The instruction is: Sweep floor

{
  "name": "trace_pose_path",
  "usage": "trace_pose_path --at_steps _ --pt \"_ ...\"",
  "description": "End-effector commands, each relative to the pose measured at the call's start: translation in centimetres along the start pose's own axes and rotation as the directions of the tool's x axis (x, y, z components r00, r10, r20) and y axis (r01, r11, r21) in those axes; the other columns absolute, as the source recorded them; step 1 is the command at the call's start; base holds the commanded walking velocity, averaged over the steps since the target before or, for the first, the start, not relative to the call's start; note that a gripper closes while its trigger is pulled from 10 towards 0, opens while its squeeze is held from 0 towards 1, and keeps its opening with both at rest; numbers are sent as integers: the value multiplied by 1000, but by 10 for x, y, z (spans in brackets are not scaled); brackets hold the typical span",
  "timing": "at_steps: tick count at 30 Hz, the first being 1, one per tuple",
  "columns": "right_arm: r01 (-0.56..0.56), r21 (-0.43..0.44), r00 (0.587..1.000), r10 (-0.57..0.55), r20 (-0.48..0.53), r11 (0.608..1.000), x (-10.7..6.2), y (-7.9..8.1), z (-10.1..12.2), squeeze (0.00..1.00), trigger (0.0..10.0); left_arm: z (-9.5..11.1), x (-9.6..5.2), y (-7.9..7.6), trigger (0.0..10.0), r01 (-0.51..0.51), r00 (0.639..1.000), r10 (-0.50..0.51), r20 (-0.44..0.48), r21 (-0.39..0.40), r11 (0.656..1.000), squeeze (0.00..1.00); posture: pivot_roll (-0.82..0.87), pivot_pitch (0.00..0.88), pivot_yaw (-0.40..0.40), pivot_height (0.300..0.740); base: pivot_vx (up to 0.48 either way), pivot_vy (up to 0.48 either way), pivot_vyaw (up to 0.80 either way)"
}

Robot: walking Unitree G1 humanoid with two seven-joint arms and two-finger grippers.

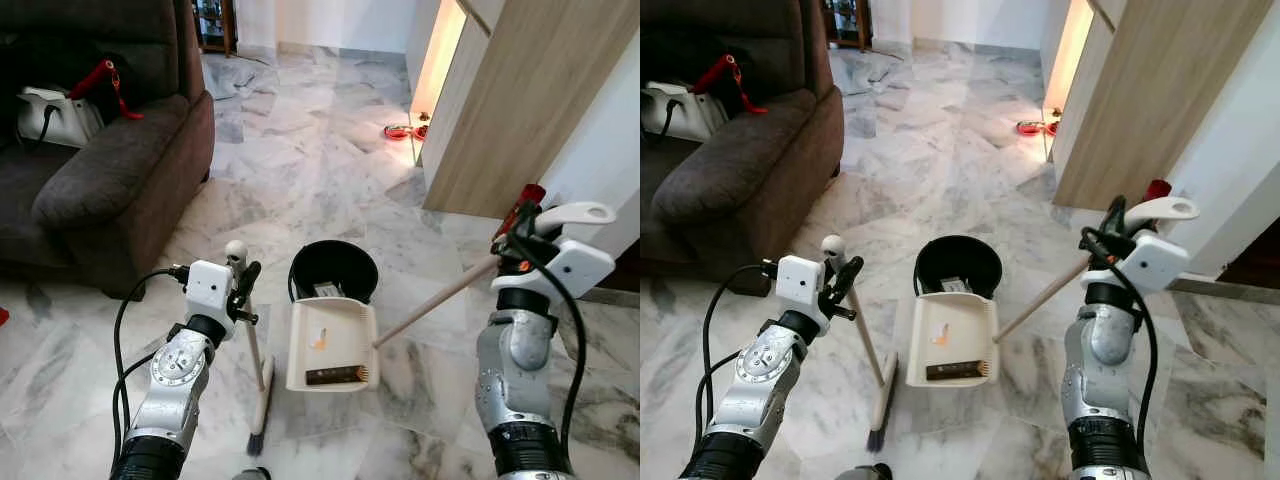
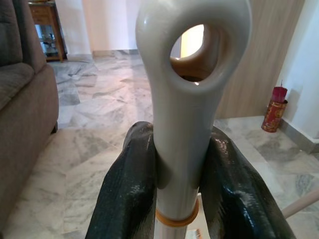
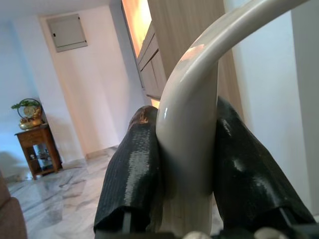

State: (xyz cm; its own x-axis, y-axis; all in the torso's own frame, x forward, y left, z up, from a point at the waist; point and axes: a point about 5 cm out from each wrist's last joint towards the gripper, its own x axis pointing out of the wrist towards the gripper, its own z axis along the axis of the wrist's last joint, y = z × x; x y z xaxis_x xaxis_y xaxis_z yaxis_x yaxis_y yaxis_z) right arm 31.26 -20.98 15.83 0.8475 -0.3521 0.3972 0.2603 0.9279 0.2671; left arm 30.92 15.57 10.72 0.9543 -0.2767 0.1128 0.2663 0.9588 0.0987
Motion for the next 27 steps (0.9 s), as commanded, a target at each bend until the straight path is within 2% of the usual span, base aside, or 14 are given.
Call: trace_pose_path --at_steps 1,8,13,18,27 --pt "-14 38 991 9 132 999 16 4 32 0 10000 12 4 -1 10000 8 999 -8 53 3 1000 0 240 63 -97 740 0 0 0" --pt "-8 41 987 2 158 999 21 1 46 0 10000 13 4 -3 10000 9 998 -9 57 -4 1000 0 240 67 -102 740 0 0 0" --pt "-44 77 982 29 185 996 26 15 56 0 10000 15 4 0 10000 -14 997 13 70 10 1000 0 230 77 -98 740 0 0 0" --pt "-79 93 981 60 185 993 27 28 56 0 10000 18 3 5 10000 -54 995 50 88 40 998 0 234 91 -101 740 0 0 0" --pt "-92 101 982 74 172 991 29 30 56 0 10000 18 4 4 10000 -50 995 46 89 47 998 0 229 95 -103 740 0 0 0"
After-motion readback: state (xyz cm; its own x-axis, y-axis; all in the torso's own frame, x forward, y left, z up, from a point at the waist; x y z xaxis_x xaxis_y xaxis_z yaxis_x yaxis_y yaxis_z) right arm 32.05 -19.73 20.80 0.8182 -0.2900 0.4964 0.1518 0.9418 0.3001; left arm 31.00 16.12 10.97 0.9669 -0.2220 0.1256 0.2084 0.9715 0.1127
